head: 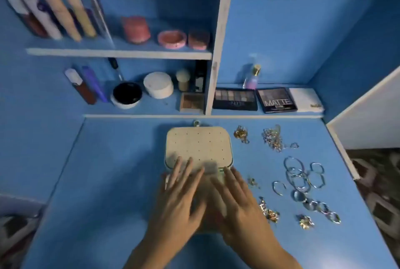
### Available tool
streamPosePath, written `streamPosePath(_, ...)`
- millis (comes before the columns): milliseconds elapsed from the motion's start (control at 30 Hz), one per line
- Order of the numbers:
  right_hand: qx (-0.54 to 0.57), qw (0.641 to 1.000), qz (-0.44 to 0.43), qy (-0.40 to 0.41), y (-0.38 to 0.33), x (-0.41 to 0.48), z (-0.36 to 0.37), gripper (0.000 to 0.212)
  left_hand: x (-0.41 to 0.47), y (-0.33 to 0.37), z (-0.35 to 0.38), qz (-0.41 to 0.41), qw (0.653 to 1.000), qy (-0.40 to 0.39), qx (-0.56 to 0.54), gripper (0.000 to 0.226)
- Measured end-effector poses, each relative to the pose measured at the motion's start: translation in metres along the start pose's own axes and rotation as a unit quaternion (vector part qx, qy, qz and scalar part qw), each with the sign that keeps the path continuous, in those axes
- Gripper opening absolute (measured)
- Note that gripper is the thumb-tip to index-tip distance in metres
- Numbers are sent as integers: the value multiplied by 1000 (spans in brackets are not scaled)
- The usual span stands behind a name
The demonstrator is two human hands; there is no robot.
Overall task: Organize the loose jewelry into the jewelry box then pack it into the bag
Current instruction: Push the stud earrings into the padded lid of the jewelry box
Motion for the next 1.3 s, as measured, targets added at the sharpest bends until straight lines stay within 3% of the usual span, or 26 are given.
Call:
streamPosePath(133, -24, 999, -27, 29, 6, -10, 29, 51, -12, -10, 32, 53, 996, 8, 74, 61)
streamPosePath(333, -32, 996, -51, 59, 6, -14, 32, 49, -8, -8, 25, 67, 993, 52, 78, 55)
streamPosePath(433, -7, 998, -51, 36, 6, -13, 29, 49, 4, -8, 19, 58, 994, 56, 71, 49)
streamPosePath(567, 110, 989, -98, 8, 20, -1, 4, 30, 40, -7, 10, -5, 998, 37, 52, 33)
streamPosePath(700, 215, 976, -10, -44, 59, 9, -24, 18, 61, -9, 20, 4, 998, 61, 21, 23)
streamPosePath(800, 125, 990, -29, -54, 74, 4, -38, 15, 61, -13, 22, 31, 997, 73, 0, 33)
streamPosePath(867, 84, 991, -34, -103, 75, -5, -37, 6, 59, -12, 21, 48, 996, 79, 2, 36)
streamPosePath(933, 35, 986, -19, -160, 77, -13, -31, 20, 60, -11, 22, 50, 996, 75, 5, 33)
streamPosePath(1067, -62, 973, 17, -223, 82, -23, -20, 40, 60, -12, 22, 45, 996, 75, -3, 47)
streamPosePath(1300, -102, 971, 7, -217, 75, -19, -23, 15, 60, -12, 22, 44, 996, 81, -4, 30)
Point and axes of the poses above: each hand's wrist, its own x-axis towards the middle knuckle, its own z-axis out of the palm, y = z × x, the point moved 8 cm from there along x, towards the middle knuckle
